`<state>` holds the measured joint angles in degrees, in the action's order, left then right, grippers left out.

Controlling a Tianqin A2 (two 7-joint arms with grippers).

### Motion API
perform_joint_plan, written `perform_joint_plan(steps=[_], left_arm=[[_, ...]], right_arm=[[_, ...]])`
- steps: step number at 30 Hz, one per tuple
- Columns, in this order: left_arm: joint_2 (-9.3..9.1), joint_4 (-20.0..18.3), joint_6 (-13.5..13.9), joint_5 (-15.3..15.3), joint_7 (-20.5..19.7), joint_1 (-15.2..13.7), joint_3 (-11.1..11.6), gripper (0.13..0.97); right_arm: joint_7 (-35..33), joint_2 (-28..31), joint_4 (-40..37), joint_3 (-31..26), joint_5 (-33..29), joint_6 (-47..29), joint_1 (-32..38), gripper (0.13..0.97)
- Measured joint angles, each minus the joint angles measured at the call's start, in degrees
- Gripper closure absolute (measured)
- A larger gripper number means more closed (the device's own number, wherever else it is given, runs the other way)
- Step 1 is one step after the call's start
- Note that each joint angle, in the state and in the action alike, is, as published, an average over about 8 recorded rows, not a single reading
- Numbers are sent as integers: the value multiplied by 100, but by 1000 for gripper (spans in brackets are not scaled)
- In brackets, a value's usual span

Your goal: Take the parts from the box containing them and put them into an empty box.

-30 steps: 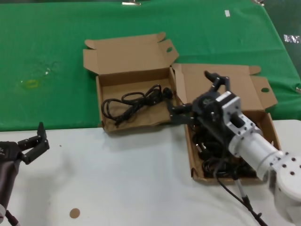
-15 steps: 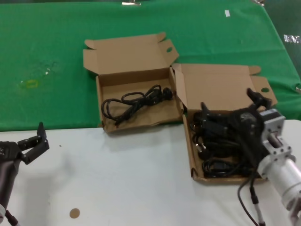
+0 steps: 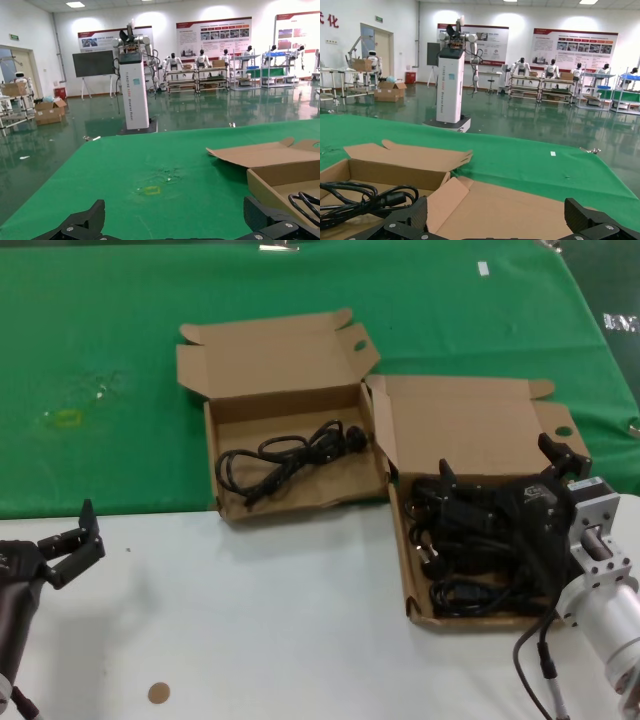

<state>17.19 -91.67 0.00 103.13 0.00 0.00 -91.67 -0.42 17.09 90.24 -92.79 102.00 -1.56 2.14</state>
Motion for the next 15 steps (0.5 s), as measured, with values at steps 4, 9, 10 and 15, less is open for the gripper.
perform_joint_plan(steps=[4,9,10,15], left_arm=[[0,0,0,0,0,0,0,132],[0,0,0,0,0,0,0,132],[0,0,0,0,0,0,0,132],[0,0,0,1,0,0,0,132]], right_arm=[[0,0,0,0,0,0,0,129],[0,0,0,0,0,0,0,129],[0,0,0,0,0,0,0,129],[0,0,0,0,0,0,0,129]])
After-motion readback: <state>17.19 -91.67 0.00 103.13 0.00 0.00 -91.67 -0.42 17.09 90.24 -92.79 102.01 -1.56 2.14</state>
